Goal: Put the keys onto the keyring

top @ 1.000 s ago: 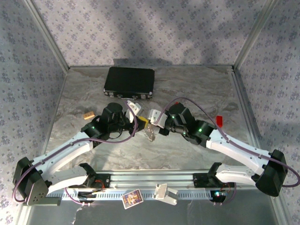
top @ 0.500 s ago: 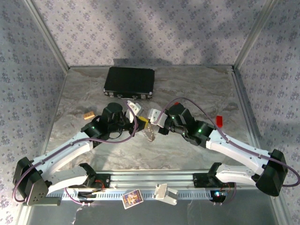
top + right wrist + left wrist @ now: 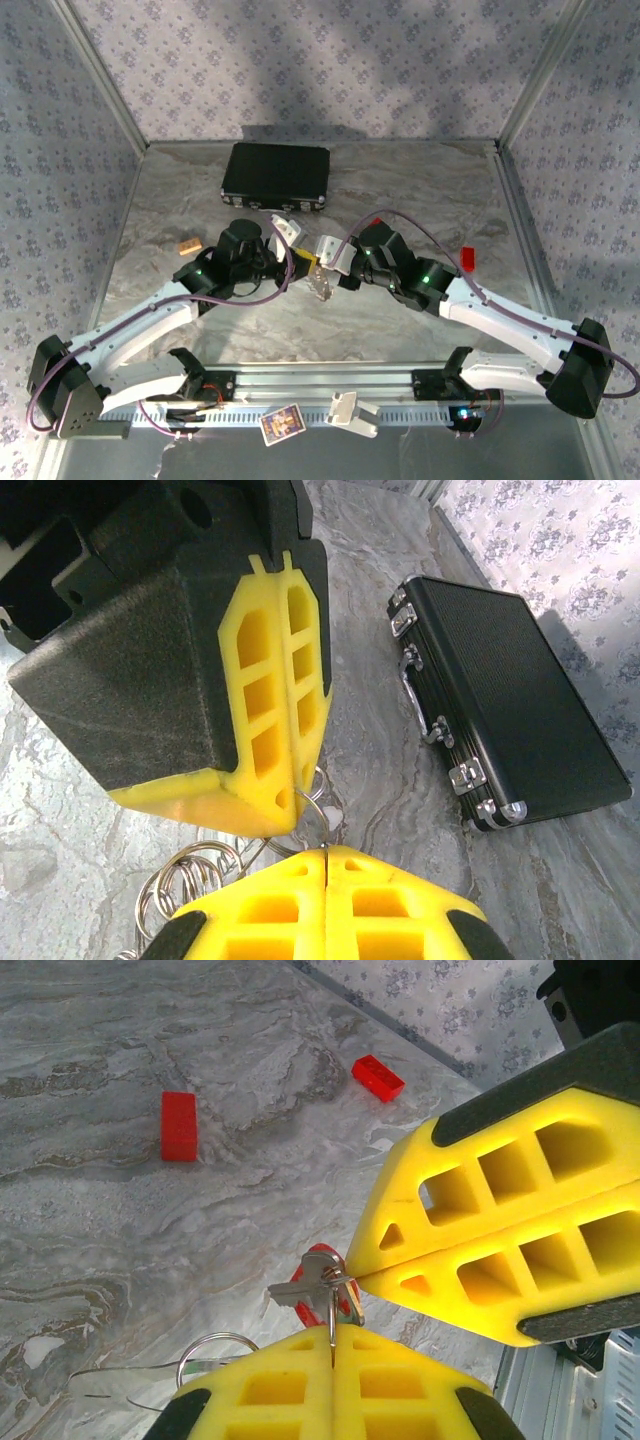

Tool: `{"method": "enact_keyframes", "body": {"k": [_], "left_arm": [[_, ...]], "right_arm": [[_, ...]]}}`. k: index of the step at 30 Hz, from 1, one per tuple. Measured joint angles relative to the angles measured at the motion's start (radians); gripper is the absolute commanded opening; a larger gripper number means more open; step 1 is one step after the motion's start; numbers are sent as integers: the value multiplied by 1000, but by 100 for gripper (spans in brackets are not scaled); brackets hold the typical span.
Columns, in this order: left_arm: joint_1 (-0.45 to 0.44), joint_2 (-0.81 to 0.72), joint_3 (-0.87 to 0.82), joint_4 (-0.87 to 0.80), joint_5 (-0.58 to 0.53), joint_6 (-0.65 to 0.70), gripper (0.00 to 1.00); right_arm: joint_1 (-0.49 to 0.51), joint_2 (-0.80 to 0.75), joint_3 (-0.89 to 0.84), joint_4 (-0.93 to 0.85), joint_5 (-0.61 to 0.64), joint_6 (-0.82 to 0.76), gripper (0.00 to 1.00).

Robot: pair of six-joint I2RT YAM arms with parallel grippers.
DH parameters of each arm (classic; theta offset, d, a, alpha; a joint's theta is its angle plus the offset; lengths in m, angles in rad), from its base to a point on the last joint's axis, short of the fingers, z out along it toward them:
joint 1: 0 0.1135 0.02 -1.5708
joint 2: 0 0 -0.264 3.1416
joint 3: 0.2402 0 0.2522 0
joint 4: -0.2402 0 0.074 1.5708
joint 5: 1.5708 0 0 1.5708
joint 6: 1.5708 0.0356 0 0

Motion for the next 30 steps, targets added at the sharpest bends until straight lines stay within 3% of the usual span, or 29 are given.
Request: {"method": "enact_keyframes", "body": {"k": [30], "left_arm": [[-6, 8, 12, -14, 11, 1, 0]], "right_arm": [[2, 8, 11, -57, -79, -12, 0]]}}
